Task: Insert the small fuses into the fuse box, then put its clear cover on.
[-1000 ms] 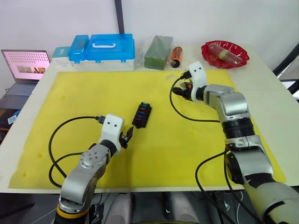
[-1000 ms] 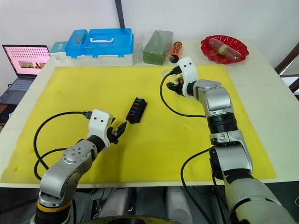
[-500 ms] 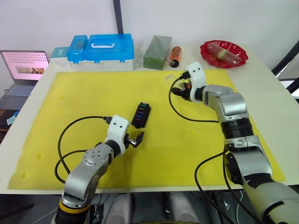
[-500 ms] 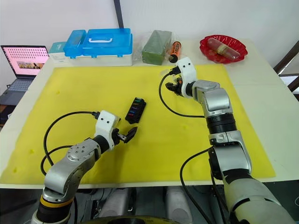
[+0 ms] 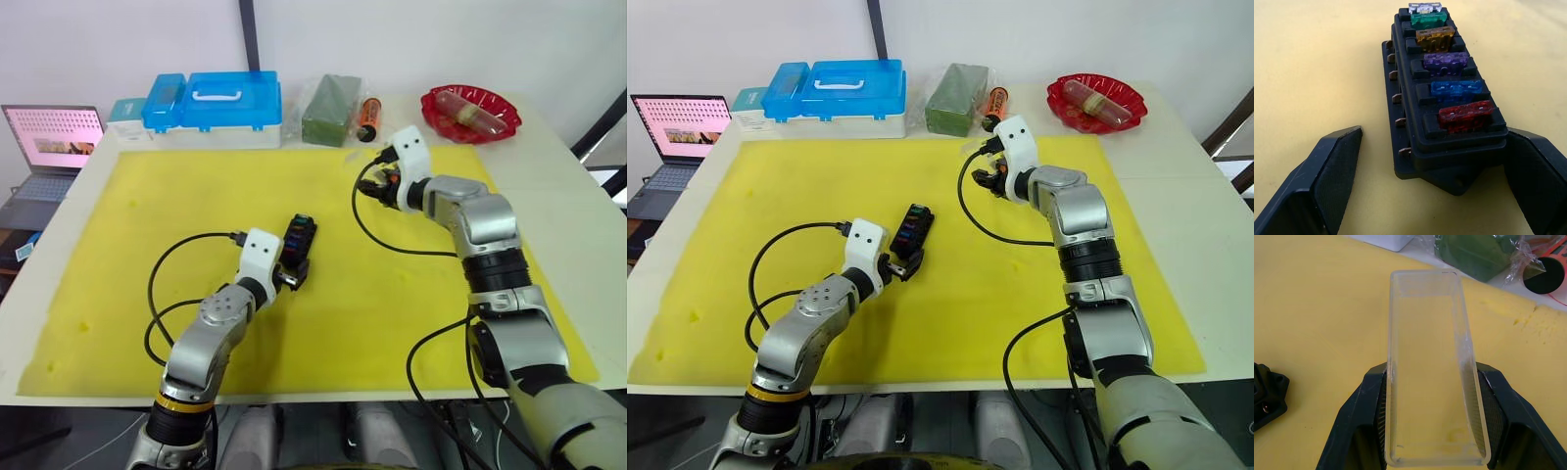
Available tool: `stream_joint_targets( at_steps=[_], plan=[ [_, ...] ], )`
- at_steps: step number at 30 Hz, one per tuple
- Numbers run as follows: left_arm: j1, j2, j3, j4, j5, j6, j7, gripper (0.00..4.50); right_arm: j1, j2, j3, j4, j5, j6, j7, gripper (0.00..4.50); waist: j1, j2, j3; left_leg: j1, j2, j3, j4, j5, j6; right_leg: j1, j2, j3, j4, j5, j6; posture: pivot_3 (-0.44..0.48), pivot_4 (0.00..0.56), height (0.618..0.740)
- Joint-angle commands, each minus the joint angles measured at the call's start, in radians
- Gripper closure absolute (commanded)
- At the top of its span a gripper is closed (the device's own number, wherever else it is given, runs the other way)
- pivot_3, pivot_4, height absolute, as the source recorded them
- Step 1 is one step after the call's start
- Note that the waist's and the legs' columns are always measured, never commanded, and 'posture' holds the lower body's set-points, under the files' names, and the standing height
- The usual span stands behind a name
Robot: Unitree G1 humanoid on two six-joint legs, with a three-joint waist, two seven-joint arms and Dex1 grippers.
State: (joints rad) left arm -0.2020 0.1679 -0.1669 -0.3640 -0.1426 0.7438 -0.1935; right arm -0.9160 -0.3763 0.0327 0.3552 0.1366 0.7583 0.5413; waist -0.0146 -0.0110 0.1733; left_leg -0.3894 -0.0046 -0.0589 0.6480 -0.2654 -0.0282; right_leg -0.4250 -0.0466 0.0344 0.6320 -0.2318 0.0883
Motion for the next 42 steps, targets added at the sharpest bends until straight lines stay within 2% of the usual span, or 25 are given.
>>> stream_joint_targets(
  at_steps=[1, 4, 5, 7, 11, 16, 21, 25, 31, 37, 42],
  plan=[
    [-0.011, 0.000, -0.018, 0.014, 0.010, -0.016, -0.012, 0.62, -0.007, -0.005, -0.018, -0.055, 0.011, -0.003, -0.006, 2.60, 0.001, 0.000, 0.000, 0.000, 0.000, 0.000, 0.000, 0.000, 0.000, 0.000, 0.000, 0.000, 0.000, 0.000, 0.000, 0.000, 0.150, 0.740],
    [-0.021, 0.015, -0.033, 0.021, 0.018, -0.036, -0.030, 1.69, -0.001, -0.007, -0.015, -0.067, 0.015, 0.001, -0.004, 2.60, 0.001, 0.000, 0.000, 0.000, 0.000, 0.000, 0.000, 0.000, 0.000, 0.000, 0.000, 0.000, 0.000, 0.000, 0.000, 0.000, 0.150, 0.740],
    [-0.025, 0.024, -0.040, 0.018, 0.018, -0.044, -0.044, 1.76, 0.003, -0.011, -0.013, -0.075, 0.017, 0.004, 0.000, 2.60, 0.001, 0.000, 0.000, 0.000, 0.000, 0.000, 0.000, 0.000, 0.000, 0.000, 0.000, 0.000, 0.000, 0.000, 0.000, 0.000, 0.150, 0.740],
    [-0.031, 0.040, -0.047, 0.011, 0.013, -0.047, -0.071, 1.76, 0.010, -0.020, -0.010, -0.091, 0.020, 0.012, 0.011, 2.60, 0.001, 0.000, 0.000, 0.000, 0.000, 0.000, 0.000, 0.000, 0.000, 0.000, 0.000, 0.000, 0.000, 0.000, 0.000, 0.000, 0.150, 0.740],
    [-0.041, 0.139, -0.039, -0.037, -0.050, -0.046, -0.226, 1.76, 0.053, -0.074, -0.001, -0.221, 0.058, 0.073, 0.088, 2.60, 0.001, 0.000, 0.000, -0.001, 0.000, 0.000, 0.000, 0.000, 0.000, 0.000, 0.000, 0.000, 0.000, 0.000, 0.000, 0.000, 0.150, 0.740],
    [-0.043, 0.383, 0.025, -0.030, -0.217, -0.200, -0.655, 1.76, 0.160, -0.253, 0.031, -0.537, 0.202, 0.132, 0.340, 2.60, -0.001, 0.001, 0.001, -0.002, 0.000, -0.001, -0.002, 0.000, 0.000, -0.001, 0.000, -0.002, -0.001, 0.000, -0.001, 0.000, 0.150, 0.740],
    [-0.111, 0.511, -0.007, 0.090, -0.224, -0.351, -0.908, 1.76, 0.209, -0.400, 0.097, -0.731, 0.338, 0.206, 0.530, 2.60, -0.003, 0.002, 0.002, -0.001, 0.001, -0.001, -0.001, 0.000, 0.000, -0.001, 0.000, -0.002, -0.002, -0.002, -0.004, 0.000, 0.150, 0.740],
    [-0.171, 0.521, -0.046, 0.217, -0.177, -0.472, -1.008, 1.76, 0.221, -0.455, 0.194, -0.813, 0.334, 0.203, 0.572, 2.60, -0.002, 0.001, 0.002, -0.001, 0.001, -0.001, 0.000, 0.000, 0.000, -0.001, 0.000, -0.002, -0.002, -0.003, -0.004, 0.000, 0.150, 0.740],
    [-0.216, 0.482, -0.082, 0.346, -0.122, -0.572, -1.048, 1.76, 0.213, -0.452, 0.292, -0.843, 0.305, 0.191, 0.561, 2.60, 0.000, 0.001, 0.002, -0.002, 0.001, -0.001, 0.000, 0.000, 0.000, -0.001, 0.000, -0.002, -0.002, -0.001, 0.000, 0.000, 0.150, 0.740],
    [-0.218, 0.442, -0.121, 0.427, -0.074, -0.612, -1.064, 1.76, 0.169, -0.364, 0.398, -0.788, 0.225, 0.164, 0.503, 2.60, -0.001, 0.001, 0.002, -0.002, 0.001, -0.001, 0.000, 0.000, 0.000, -0.001, 0.001, -0.003, -0.002, -0.001, 0.000, 0.000, 0.150, 0.740],
    [-0.215, 0.429, -0.126, 0.471, -0.053, -0.641, -1.058, 1.76, 0.150, -0.323, 0.429, -0.770, 0.206, 0.180, 0.481, 2.60, 0.004, 0.001, 0.002, -0.002, 0.001, -0.001, 0.001, 0.000, 0.000, -0.001, 0.000, -0.003, -0.002, -0.001, 0.000, 0.000, 0.150, 0.740]
  ],
)
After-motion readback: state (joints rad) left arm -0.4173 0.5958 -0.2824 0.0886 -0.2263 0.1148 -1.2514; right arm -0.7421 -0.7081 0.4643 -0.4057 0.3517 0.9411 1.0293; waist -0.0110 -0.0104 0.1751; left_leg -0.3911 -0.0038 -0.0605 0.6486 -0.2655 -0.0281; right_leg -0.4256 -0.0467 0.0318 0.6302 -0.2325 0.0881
